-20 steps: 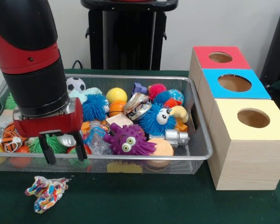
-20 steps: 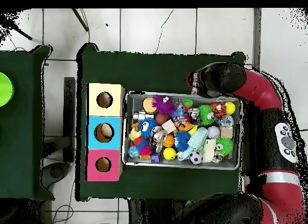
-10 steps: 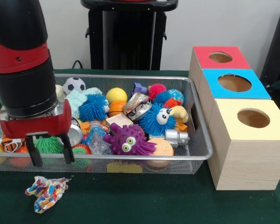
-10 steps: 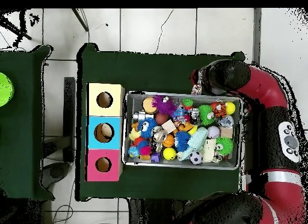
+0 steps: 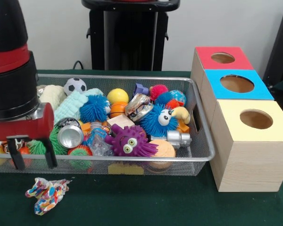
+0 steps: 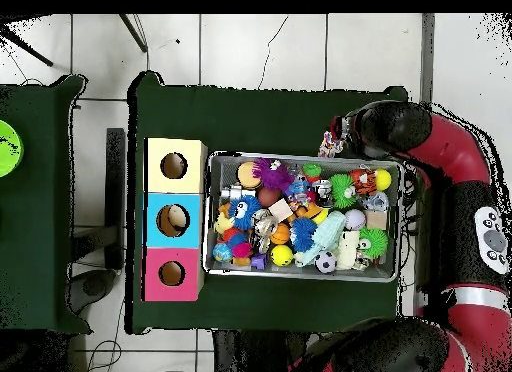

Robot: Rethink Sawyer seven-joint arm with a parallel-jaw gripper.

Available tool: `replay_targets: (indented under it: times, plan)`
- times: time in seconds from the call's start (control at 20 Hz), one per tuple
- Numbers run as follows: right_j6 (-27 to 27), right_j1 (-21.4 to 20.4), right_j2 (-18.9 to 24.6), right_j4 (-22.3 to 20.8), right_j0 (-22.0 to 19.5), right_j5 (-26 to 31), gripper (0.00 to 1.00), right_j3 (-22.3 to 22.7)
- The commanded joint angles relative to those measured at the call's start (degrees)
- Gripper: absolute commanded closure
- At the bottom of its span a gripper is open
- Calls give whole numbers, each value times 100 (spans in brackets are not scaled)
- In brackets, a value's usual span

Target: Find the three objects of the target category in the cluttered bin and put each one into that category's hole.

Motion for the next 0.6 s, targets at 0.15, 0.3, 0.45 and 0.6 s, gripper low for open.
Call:
replay_targets:
  times: [0.15, 0.3, 0.45, 0.6]
  plan:
    - [-994, 611, 343, -182, -310, -104, 0, 295]
    - [-904, 614, 410, -147, -367, -305, 0, 487]
    - [-842, 668, 518, -93, -399, -461, 0, 602]
    - [-873, 759, 608, -75, -425, -490, 0, 580]
